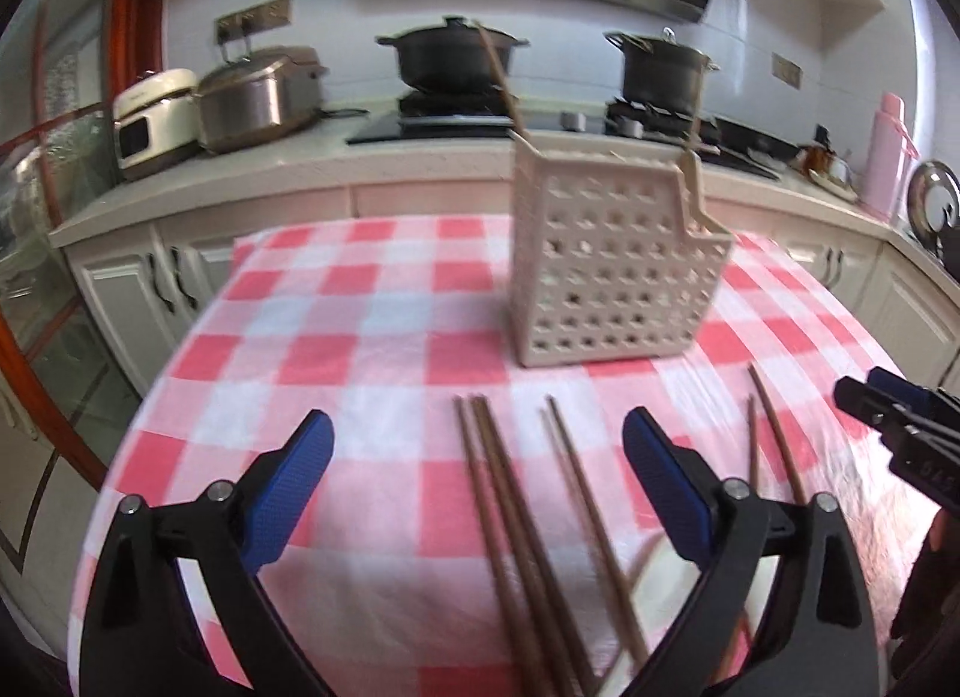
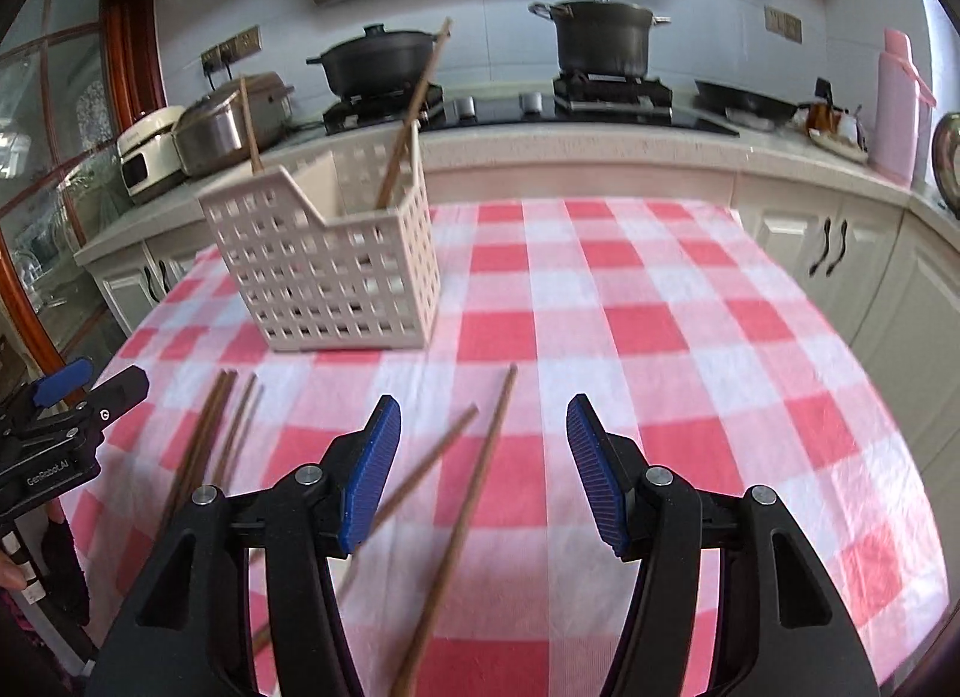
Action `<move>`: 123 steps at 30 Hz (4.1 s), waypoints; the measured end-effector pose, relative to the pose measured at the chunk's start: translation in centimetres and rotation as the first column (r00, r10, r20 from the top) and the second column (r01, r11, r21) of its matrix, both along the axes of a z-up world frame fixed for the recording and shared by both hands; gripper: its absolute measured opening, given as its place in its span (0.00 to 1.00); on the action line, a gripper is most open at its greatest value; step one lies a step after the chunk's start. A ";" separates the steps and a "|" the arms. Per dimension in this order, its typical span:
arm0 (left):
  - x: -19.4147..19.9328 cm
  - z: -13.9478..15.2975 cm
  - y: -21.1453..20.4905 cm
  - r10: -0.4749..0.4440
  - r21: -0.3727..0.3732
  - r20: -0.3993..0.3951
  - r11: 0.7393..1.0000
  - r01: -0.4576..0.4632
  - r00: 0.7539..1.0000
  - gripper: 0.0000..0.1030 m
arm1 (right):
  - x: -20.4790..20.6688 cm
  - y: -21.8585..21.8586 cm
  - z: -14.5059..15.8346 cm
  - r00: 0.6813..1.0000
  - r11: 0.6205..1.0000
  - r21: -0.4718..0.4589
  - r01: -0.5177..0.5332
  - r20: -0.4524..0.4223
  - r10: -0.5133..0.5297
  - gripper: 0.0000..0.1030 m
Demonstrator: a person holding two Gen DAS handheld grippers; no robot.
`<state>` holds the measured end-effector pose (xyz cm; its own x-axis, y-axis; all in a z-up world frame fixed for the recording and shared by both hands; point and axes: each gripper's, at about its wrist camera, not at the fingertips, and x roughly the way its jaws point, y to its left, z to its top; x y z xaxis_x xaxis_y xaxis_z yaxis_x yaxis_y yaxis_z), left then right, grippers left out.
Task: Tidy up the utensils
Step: 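Move the right gripper back to the chopsticks and grasp another one, then lift the second chopstick with the right gripper and carry it over the caddy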
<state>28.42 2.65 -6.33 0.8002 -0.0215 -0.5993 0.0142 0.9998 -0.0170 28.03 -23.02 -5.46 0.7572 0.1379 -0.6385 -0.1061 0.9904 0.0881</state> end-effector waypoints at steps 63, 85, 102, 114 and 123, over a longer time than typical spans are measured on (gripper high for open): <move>1.3 -0.5 -3.6 -0.149 -0.081 -0.118 0.987 0.140 0.982 0.06 | 1.4 -0.9 0.4 0.998 0.999 0.037 0.003 -0.067 0.000 0.07; -6.8 7.3 -0.9 -0.095 -0.116 0.140 0.987 0.112 0.986 0.06 | -5.5 1.4 7.7 0.983 0.998 0.009 -0.059 0.174 0.057 0.06; -10.7 10.6 -0.8 -0.087 -0.117 0.245 0.986 0.118 0.966 0.06 | -8.2 1.3 9.7 0.969 0.998 0.009 -0.058 0.239 0.054 0.06; -10.9 13.0 -1.5 -0.101 -0.099 0.299 0.986 0.136 0.949 0.06 | -7.9 1.6 10.8 0.962 0.997 0.012 -0.071 0.265 0.065 0.06; -7.1 15.0 -1.9 -0.106 -0.071 0.324 0.988 0.136 0.940 0.06 | -5.5 2.6 12.4 0.953 0.995 -0.001 -0.098 0.288 0.095 0.06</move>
